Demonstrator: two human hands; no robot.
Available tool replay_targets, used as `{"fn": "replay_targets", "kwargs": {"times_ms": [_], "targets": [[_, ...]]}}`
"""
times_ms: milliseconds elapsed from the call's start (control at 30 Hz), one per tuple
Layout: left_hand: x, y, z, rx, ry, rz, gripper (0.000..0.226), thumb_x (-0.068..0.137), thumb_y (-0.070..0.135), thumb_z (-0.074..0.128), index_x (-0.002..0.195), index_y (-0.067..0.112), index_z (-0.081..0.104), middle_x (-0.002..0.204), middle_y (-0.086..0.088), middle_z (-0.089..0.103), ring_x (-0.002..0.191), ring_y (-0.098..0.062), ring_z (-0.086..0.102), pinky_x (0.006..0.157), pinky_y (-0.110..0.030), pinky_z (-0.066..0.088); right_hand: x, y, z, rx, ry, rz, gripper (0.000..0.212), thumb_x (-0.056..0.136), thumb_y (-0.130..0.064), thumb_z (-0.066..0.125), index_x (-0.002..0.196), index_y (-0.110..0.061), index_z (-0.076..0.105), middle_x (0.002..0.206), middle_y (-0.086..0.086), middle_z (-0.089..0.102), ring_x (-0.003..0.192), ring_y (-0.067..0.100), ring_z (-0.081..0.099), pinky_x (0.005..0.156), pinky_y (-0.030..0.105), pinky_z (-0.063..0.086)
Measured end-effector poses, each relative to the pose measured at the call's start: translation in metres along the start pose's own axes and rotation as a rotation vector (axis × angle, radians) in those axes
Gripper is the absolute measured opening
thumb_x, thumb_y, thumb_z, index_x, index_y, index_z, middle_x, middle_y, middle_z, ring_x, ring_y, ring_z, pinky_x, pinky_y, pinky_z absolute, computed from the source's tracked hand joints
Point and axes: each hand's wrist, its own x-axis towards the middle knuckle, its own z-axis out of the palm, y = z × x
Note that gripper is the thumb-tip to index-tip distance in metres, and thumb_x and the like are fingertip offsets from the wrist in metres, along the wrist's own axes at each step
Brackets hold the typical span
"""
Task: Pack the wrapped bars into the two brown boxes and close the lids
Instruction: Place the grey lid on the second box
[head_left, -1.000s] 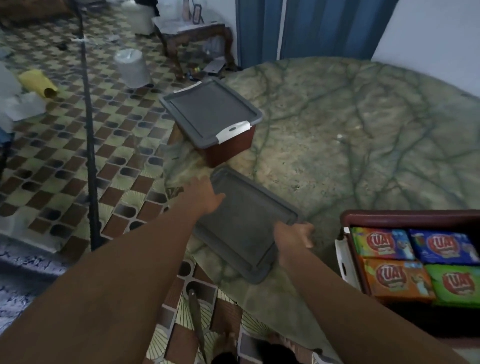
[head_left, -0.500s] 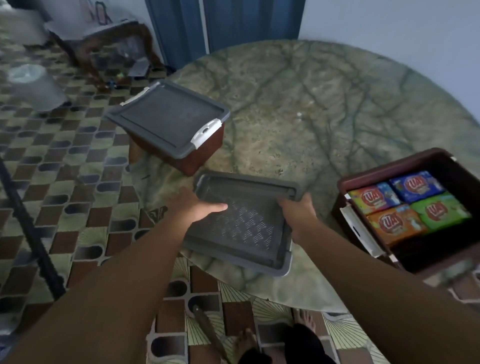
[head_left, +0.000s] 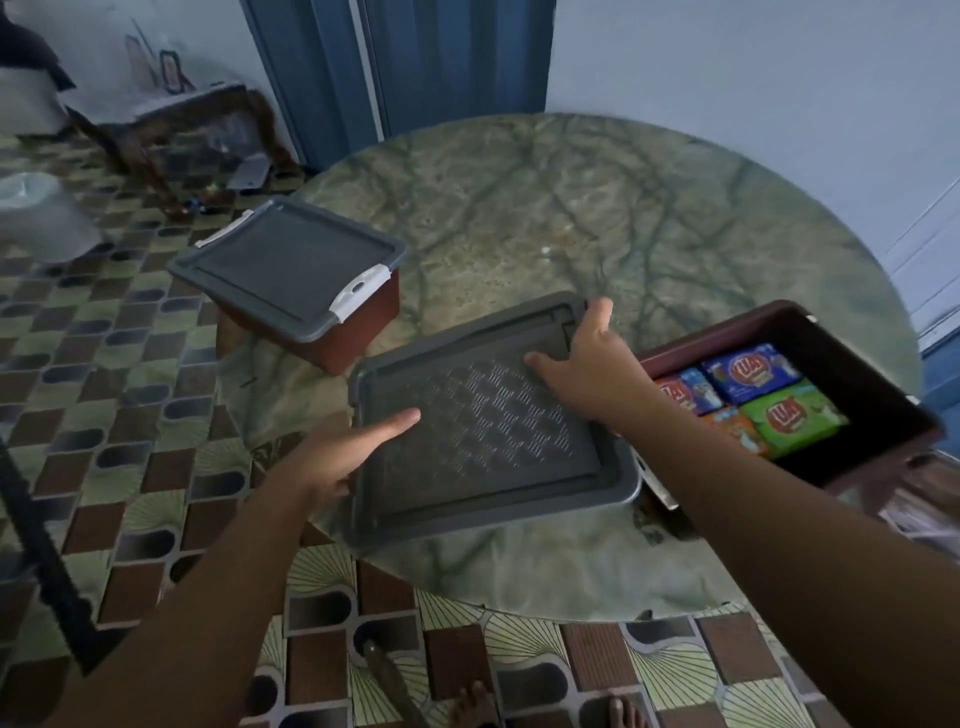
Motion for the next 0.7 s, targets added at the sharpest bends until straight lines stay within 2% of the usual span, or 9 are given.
{"fn": "replay_targets", "kwargs": {"times_ms": [67,100,167,233,300,367,433,533,700], "targets": [[-0.014,0.008,0.009,0.057,0.027,0.079,0.072,0.059,0.085,0.076,0.098,0.024,0.07,0.092,0.007,0.074,0.085,-0.014,0.07,0.073,-0.038,0.057,0.007,0.009,-0.022,-0.059,0.019,-0.036,0.073,0.091,-0.044,0.074,0.139,-0.011,0.03,0.129,0.02,0.056,0.114,0.037,0.059,0.095,0.048,0.052],[-0.023,0.016,0.018,0.088,0.032,0.105,0.068,0.064,0.084,0.074,0.085,0.02,0.068,0.075,0.01,0.072,0.07,-0.009,0.07,0.065,-0.034,0.057,0.011,0.016,-0.036,-0.094,0.027,-0.048,0.079,0.09,-0.047,0.073,0.145,-0.011,0.03,0.133,0.02,0.055,0.118,0.037,0.057,0.096,0.046,0.051],[-0.043,0.032,0.042,0.111,0.049,0.145,0.059,0.081,0.069,0.072,0.069,0.014,0.056,0.047,0.01,0.057,0.044,-0.005,0.059,0.049,-0.025,0.051,0.018,0.034,-0.063,-0.157,0.043,-0.068,0.087,0.09,-0.052,0.072,0.153,-0.012,0.027,0.139,0.019,0.054,0.125,0.037,0.055,0.097,0.043,0.048],[-0.057,0.046,0.07,0.117,0.027,0.171,0.055,0.09,0.058,0.069,0.067,0.009,0.058,0.048,-0.001,0.058,0.044,-0.011,0.059,0.047,-0.024,0.051,0.024,0.056,-0.089,-0.197,0.057,-0.062,0.087,0.09,-0.056,0.07,0.153,-0.011,0.03,0.142,0.019,0.054,0.128,0.038,0.053,0.097,0.042,0.045],[-0.067,0.058,0.099,0.095,-0.022,0.196,0.056,0.093,0.055,0.068,0.066,0.006,0.059,0.057,-0.014,0.058,0.052,-0.024,0.058,0.055,-0.03,0.051,0.028,0.081,-0.111,-0.206,0.076,-0.037,0.085,0.089,-0.058,0.07,0.148,-0.007,0.035,0.142,0.02,0.054,0.128,0.039,0.053,0.099,0.044,0.045],[-0.072,0.067,0.126,0.08,-0.054,0.217,0.058,0.091,0.057,0.069,0.066,0.005,0.06,0.058,-0.018,0.055,0.052,-0.024,0.053,0.054,-0.031,0.046,0.031,0.106,-0.131,-0.195,0.095,-0.011,0.082,0.089,-0.057,0.071,0.143,-0.004,0.038,0.139,0.022,0.054,0.128,0.04,0.053,0.099,0.045,0.046],[-0.073,0.072,0.154,0.055,-0.06,0.208,0.059,0.087,0.061,0.072,0.064,0.008,0.061,0.056,-0.018,0.054,0.051,-0.023,0.051,0.052,-0.03,0.042,0.033,0.131,-0.147,-0.205,0.111,0.002,0.082,0.089,-0.058,0.071,0.141,-0.003,0.039,0.138,0.023,0.054,0.127,0.041,0.052,0.099,0.046,0.045],[-0.078,0.081,0.191,0.059,-0.003,0.222,0.052,0.088,0.055,0.074,0.065,0.011,0.058,0.055,-0.013,0.052,0.05,-0.022,0.048,0.048,-0.028,0.041,0.038,0.162,-0.166,-0.248,0.11,0.016,0.081,0.089,-0.064,0.066,0.143,-0.009,0.041,0.14,0.023,0.05,0.127,0.043,0.051,0.102,0.048,0.044],[-0.087,0.087,0.233,0.204,0.062,0.264,0.055,0.089,0.064,0.067,0.068,0.014,0.059,0.051,-0.002,0.052,0.044,-0.016,0.052,0.051,-0.027,0.043,0.042,0.203,-0.185,-0.276,0.094,0.016,0.08,0.09,-0.066,0.062,0.145,-0.011,0.041,0.139,0.024,0.048,0.126,0.044,0.051,0.105,0.05,0.045]]}}
